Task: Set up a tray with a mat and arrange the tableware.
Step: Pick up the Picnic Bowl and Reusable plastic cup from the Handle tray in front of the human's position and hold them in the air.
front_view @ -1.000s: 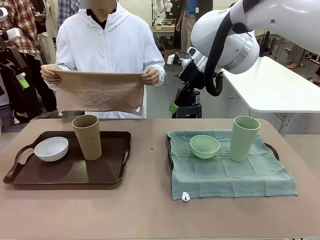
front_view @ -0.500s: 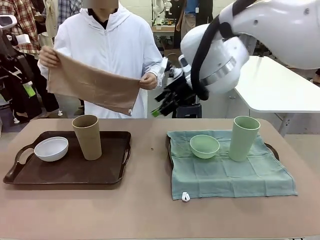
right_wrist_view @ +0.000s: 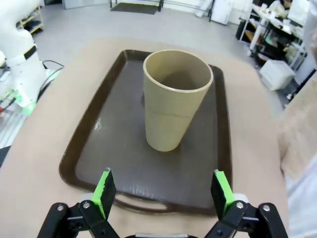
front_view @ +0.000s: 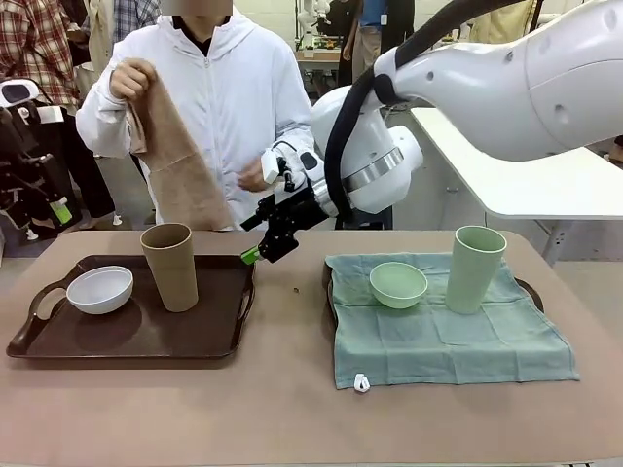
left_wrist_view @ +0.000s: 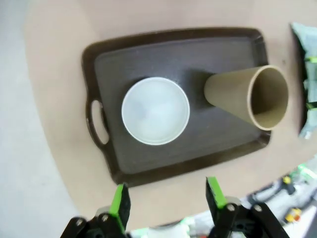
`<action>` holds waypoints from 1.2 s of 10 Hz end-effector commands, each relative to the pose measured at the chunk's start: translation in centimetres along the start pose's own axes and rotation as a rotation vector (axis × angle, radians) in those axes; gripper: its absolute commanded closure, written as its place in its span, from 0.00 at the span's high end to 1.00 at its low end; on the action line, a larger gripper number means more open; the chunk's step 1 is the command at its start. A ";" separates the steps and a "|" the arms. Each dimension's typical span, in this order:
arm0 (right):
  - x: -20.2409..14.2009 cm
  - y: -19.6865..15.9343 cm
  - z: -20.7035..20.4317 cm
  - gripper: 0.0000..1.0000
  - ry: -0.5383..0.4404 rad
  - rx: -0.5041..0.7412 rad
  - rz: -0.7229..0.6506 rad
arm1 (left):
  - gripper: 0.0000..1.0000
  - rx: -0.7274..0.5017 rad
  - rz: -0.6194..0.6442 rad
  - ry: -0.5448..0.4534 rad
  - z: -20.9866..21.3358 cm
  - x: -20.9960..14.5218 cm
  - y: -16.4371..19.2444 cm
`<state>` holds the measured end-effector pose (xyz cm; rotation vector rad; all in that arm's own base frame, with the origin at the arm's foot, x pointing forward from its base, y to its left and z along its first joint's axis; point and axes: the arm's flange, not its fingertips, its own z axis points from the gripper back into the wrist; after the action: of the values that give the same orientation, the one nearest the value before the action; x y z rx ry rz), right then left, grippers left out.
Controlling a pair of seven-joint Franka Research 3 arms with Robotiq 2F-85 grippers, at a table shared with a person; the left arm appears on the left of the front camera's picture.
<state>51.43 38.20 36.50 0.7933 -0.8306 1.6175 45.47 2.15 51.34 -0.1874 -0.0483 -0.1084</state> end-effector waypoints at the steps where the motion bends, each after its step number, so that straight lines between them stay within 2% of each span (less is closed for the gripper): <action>1: 0.6 -1.1 -1.2 1.00 0.037 0.040 -0.074 | 0.81 -0.014 -0.017 -0.003 -2.0 0.5 0.8; 2: 1.1 -0.5 -1.0 1.00 0.091 0.030 -0.099 | 0.81 -0.030 -0.058 -0.033 -2.0 0.3 0.8; 3: -0.1 -0.2 -0.8 1.00 0.006 0.017 -0.027 | 0.81 -0.001 0.000 0.002 -1.2 0.3 0.6; 6: 0.1 -0.1 -1.2 1.00 0.033 0.028 -0.055 | 0.81 -0.003 -0.013 -0.001 -1.8 0.5 0.9; 7: -0.8 -0.5 -1.6 1.00 -0.033 0.043 -0.088 | 0.81 0.062 -0.032 0.000 -2.3 1.1 0.6; 9: -2.3 -1.4 -4.0 1.00 -0.114 0.120 -0.095 | 0.81 0.136 -0.036 0.003 -4.8 2.4 0.3; 12: -3.7 -2.6 -8.1 1.00 -0.137 0.152 -0.010 | 0.81 0.224 0.029 0.060 -8.8 2.5 0.8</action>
<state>53.07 42.40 29.88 1.0133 -0.7566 1.6158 48.58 1.15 43.38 -0.0063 -0.0007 -0.1138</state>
